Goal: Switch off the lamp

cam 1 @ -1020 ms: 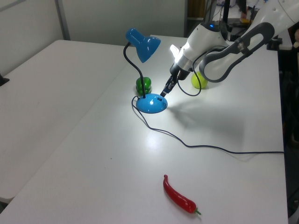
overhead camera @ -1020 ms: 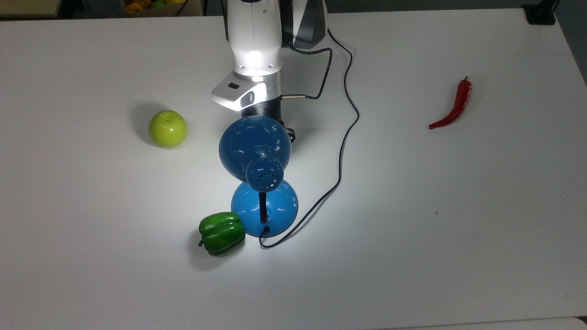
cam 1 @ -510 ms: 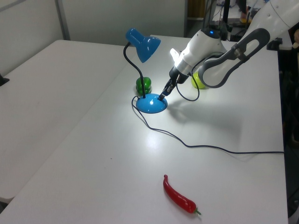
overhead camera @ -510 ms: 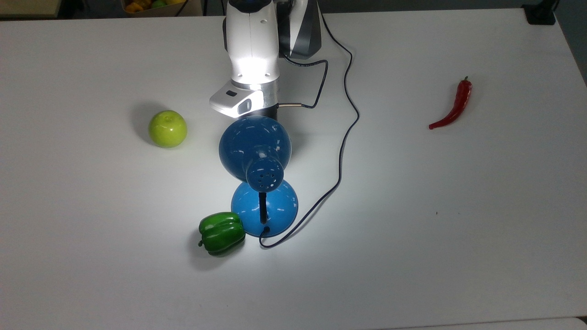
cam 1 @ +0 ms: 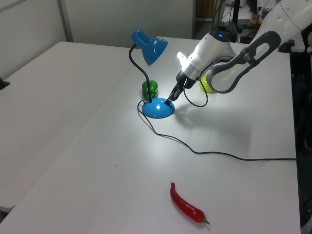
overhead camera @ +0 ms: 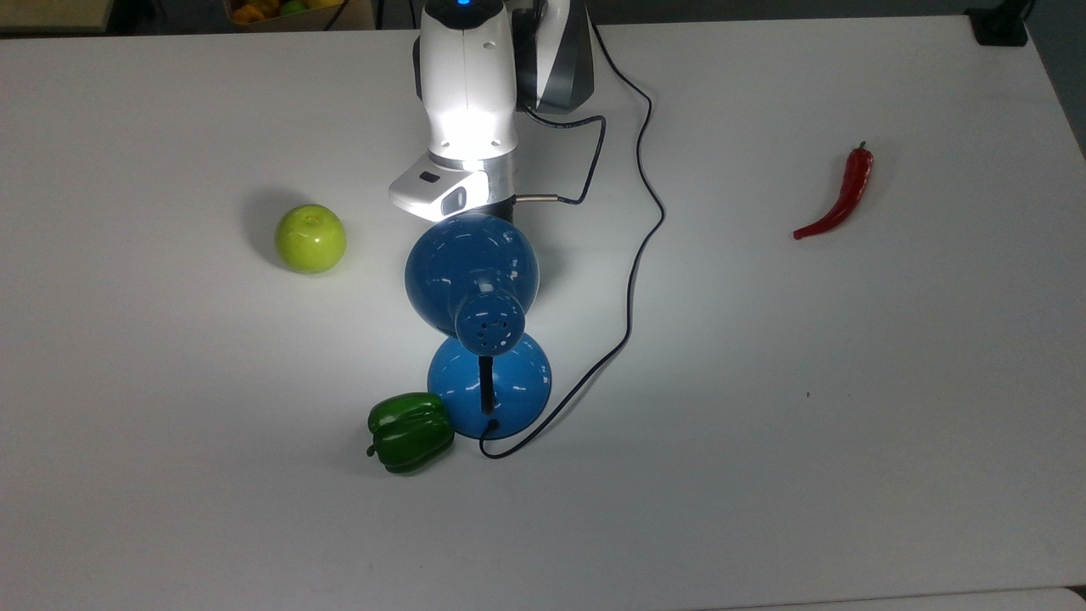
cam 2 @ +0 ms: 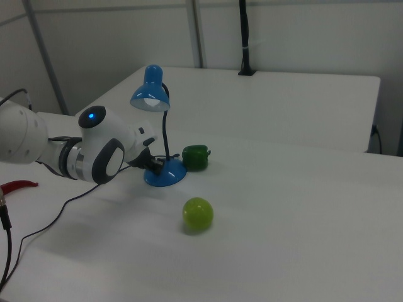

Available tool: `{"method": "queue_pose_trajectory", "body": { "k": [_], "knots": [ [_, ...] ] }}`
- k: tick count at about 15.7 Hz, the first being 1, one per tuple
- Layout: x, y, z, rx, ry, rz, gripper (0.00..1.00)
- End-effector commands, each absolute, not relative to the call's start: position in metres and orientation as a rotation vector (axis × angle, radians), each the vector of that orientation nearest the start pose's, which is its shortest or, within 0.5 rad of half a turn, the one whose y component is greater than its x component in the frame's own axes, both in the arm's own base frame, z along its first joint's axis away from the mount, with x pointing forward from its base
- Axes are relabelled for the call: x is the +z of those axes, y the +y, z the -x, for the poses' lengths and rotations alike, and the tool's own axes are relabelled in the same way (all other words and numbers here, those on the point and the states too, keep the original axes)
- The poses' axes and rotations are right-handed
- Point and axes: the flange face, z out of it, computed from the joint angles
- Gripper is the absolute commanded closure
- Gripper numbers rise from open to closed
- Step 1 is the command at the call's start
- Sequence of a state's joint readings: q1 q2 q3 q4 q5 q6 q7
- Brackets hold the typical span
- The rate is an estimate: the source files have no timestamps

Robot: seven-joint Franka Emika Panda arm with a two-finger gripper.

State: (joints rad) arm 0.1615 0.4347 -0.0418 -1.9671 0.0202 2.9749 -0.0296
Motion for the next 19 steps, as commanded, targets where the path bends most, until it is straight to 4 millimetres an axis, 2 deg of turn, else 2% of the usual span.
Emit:
{"method": "queue_pose_trajectory", "body": {
  "k": [1, 6, 12, 13, 14, 15, 17, 19],
  "knots": [
    [0.3, 0.077, -0.654, -0.868, -0.22, 3.011, 1.0],
    [0.299, 0.073, -0.645, -0.8, -0.218, 3.035, 1.0],
    [0.354, 0.07, -0.626, -0.508, -0.212, 3.105, 1.0],
    [0.364, 0.07, -0.621, -0.453, -0.213, 3.114, 0.96],
    [0.376, 0.07, -0.614, -0.398, -0.208, 3.122, 0.82],
    [0.387, 0.069, -0.607, -0.334, -0.209, 3.13, 0.61],
    [0.408, 0.067, -0.594, -0.239, -0.194, 3.14, 0.03],
    [0.432, 0.07, -0.585, -0.2, -0.199, 3.141, 0.0]
  ]
}}
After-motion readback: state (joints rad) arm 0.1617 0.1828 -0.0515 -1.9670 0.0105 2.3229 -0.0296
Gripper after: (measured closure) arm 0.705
